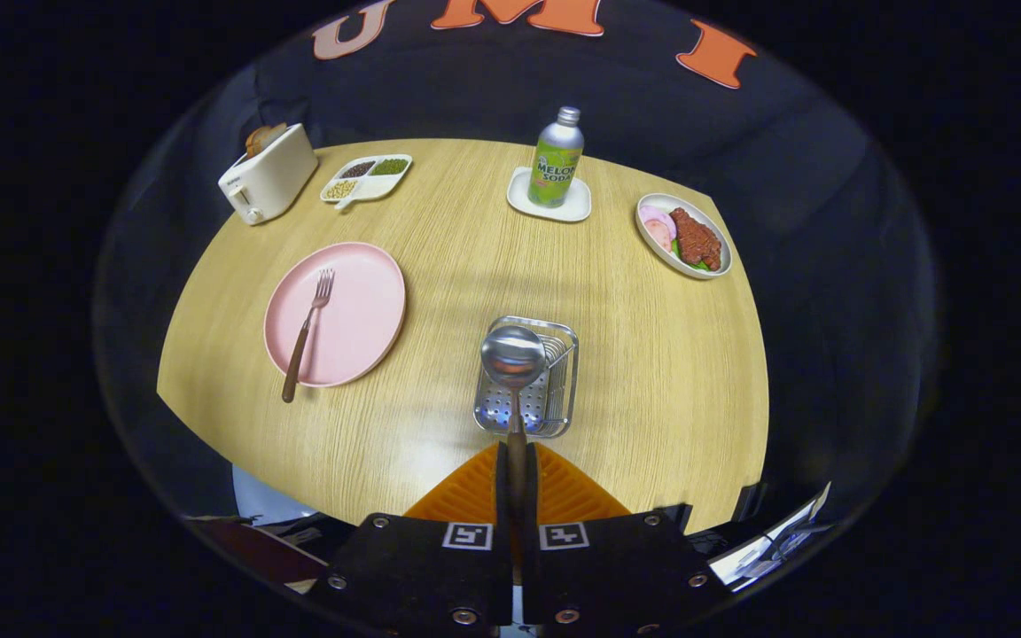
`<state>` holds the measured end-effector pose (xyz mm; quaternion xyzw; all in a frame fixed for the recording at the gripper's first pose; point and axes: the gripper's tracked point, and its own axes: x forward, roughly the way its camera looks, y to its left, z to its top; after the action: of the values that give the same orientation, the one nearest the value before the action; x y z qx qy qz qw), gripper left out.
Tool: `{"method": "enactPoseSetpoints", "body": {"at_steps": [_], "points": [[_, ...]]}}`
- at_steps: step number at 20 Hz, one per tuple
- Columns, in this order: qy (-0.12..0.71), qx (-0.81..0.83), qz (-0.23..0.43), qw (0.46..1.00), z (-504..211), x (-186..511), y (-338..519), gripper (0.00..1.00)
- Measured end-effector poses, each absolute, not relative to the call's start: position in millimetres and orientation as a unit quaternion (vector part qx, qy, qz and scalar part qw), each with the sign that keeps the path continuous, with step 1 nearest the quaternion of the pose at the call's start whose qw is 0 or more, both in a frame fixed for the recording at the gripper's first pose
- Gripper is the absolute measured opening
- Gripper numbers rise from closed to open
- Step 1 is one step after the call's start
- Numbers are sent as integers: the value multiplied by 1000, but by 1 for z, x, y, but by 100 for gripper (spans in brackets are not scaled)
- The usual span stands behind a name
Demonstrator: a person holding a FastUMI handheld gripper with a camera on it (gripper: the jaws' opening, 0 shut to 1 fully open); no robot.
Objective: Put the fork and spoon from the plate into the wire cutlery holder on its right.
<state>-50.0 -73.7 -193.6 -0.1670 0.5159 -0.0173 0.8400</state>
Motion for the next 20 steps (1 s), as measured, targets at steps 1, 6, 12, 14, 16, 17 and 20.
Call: {"method": "enactPoseSetpoints", "body": {"at_steps": [1,6,12,14,16,17,20], "points": [[522,-171,-15,835,-194,-48,-75,5],[560,-179,5,809,-203,-44,-77,5],[584,-188,17,789,-208,-33,-84,5],[598,-192,22,777,-210,-32,-86,5],[610,-202,28,766,-213,-33,-88,5],[617,-206,31,759,-214,-33,-88,5],[631,-223,44,742,-216,-31,-90,5]]}}
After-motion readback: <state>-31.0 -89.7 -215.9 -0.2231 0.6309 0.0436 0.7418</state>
